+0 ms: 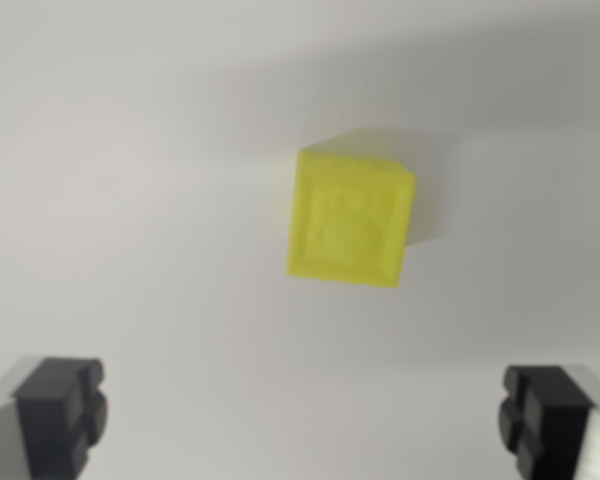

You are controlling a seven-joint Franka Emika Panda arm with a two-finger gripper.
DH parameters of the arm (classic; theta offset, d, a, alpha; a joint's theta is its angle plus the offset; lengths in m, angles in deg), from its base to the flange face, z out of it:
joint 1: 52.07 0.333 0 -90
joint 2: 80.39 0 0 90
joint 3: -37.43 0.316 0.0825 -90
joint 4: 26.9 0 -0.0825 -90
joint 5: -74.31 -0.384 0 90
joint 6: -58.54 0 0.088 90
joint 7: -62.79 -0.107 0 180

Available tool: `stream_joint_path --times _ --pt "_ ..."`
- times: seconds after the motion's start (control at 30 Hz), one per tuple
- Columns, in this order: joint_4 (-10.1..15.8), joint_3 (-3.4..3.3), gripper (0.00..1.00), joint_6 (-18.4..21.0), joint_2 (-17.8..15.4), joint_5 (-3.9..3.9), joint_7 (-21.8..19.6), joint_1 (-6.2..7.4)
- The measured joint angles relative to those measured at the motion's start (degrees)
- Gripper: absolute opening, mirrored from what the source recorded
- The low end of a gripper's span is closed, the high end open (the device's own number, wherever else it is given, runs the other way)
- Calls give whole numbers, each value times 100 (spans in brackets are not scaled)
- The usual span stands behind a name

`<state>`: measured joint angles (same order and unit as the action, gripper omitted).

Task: Pick yellow cube

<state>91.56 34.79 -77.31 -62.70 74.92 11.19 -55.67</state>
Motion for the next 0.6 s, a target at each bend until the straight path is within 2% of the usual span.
stream_joint_path --times 0.6 --pt "85 0 100 -557 466 -94 -160 -79"
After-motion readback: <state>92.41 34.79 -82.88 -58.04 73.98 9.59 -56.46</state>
